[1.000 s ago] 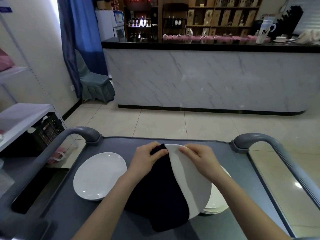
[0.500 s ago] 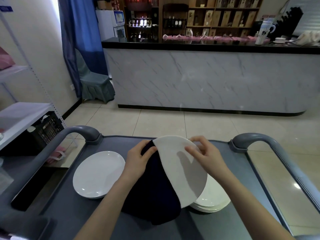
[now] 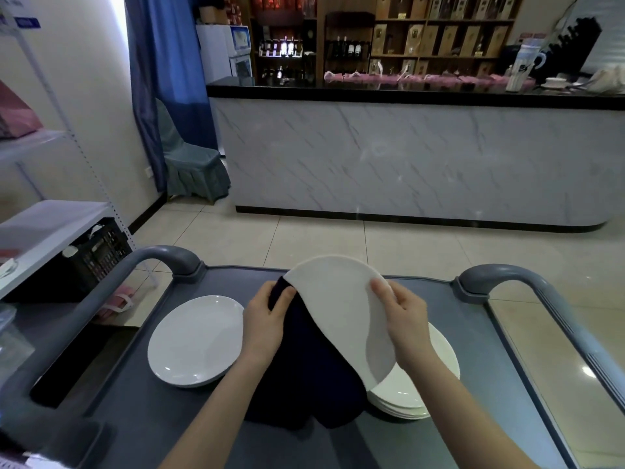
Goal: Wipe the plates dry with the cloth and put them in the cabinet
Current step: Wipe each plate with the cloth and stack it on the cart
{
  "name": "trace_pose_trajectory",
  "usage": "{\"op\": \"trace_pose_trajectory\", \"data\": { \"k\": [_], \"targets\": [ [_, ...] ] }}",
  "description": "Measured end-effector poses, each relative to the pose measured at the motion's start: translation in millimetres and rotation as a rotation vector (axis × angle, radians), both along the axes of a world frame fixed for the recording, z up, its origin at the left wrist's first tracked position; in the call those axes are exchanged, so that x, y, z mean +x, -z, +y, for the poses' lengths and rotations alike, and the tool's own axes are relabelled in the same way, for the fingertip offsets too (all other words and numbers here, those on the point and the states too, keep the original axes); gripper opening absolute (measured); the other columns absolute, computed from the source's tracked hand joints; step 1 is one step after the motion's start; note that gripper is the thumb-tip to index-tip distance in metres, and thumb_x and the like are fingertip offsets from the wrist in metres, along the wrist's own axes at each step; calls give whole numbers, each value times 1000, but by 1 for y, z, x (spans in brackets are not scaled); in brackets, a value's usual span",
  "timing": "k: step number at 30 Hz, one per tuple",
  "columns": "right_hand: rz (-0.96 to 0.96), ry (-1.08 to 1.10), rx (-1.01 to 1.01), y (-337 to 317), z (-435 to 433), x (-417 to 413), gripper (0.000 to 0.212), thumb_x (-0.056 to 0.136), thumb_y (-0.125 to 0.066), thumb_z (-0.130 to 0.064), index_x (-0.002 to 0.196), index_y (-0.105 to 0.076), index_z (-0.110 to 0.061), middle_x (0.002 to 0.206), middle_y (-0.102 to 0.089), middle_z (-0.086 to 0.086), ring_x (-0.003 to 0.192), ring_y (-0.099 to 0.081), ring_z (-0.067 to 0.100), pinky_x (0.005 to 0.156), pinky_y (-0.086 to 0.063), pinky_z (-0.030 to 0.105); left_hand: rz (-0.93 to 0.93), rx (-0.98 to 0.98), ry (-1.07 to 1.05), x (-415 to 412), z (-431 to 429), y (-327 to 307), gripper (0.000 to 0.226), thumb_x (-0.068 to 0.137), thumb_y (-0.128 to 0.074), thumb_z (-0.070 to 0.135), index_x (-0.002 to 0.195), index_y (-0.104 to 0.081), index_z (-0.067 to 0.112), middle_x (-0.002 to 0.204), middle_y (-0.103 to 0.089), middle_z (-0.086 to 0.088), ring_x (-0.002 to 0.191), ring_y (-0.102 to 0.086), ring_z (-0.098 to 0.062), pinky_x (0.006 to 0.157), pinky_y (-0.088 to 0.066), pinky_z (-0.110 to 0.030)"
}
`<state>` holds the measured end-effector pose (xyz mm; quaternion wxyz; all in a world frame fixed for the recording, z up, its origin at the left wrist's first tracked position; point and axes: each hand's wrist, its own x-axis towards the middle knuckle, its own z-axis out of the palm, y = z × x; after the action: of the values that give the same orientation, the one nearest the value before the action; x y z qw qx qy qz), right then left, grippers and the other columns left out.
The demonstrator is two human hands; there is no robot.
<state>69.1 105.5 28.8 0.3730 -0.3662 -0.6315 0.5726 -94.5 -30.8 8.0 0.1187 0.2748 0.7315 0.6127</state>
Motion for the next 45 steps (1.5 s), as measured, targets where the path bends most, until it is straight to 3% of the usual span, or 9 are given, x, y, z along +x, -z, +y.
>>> {"op": "trace_pose_trajectory", "data": {
  "k": [4,14,19,23,28,30,34,39,45],
  "targets": [
    [-32,54,-73,9,-10,1,26,98,-58,-37,77,-71,-30,65,-64,-15,56,-53,-2,55,-43,19,-14,-29,-22,-3,-3,3,9,95,-59,35,87,-63,32,82,-67,24,78,-60,6,62,-42,-7],
    [-370,-404,375,-16,14,-8,29,96,-62,-38,70,-65,-28,63,-58,-16,61,-48,0,57,-36,18,220,-241,395,-8,18,-19,16,93,-66,31,77,-60,31,68,-60,20,65,-51,2,62,-39,-15],
    [-64,-58,141,-6,9,-3,35,97,-62,-35,63,-63,-26,56,-50,-16,54,-42,2,51,-33,14,33,-50,87,-7,7,-7,13,95,-60,33,87,-64,24,79,-69,15,73,-60,0,64,-44,-11],
    [32,118,2,5,0,-6,32,99,-56,-37,73,-62,-19,60,-53,-15,55,-46,4,52,-38,15,-165,-32,-72,2,7,7,27,99,-55,35,86,-60,13,81,-66,-3,76,-58,-19,71,-47,-34],
    [-204,-114,255,-17,23,4,5,94,-65,-39,90,-63,-37,80,-70,-20,68,-58,-2,58,-42,10,-8,32,2,-8,4,-7,16,99,-56,31,89,-64,21,82,-69,10,76,-60,-6,69,-47,-17],
    [-292,-278,316,-27,32,2,11,89,-71,-41,96,-63,-42,86,-71,-21,74,-61,-5,61,-44,10,125,-17,119,-11,8,-16,11,97,-59,28,88,-64,31,82,-68,21,78,-60,2,68,-42,-9],
    [-396,-490,337,-34,31,-10,18,94,-66,-38,86,-68,-21,72,-63,-16,67,-55,2,61,-42,21,210,-128,297,-13,17,-24,17,93,-64,28,80,-63,38,76,-66,18,71,-57,1,66,-42,-13],
    [-237,-265,264,-19,21,-6,36,97,-63,-32,72,-58,-6,63,-45,-6,59,-40,9,56,-30,28,126,-80,166,-11,16,-15,15,92,-64,32,78,-63,36,73,-66,21,70,-58,2,62,-41,-9],
    [99,167,-139,4,-8,-13,26,96,-62,-33,79,-69,-16,65,-59,-10,56,-51,4,54,-44,18,-37,-74,-177,3,12,6,19,94,-60,40,84,-56,24,77,-64,9,74,-59,-5,63,-44,-21]
  ]
}}
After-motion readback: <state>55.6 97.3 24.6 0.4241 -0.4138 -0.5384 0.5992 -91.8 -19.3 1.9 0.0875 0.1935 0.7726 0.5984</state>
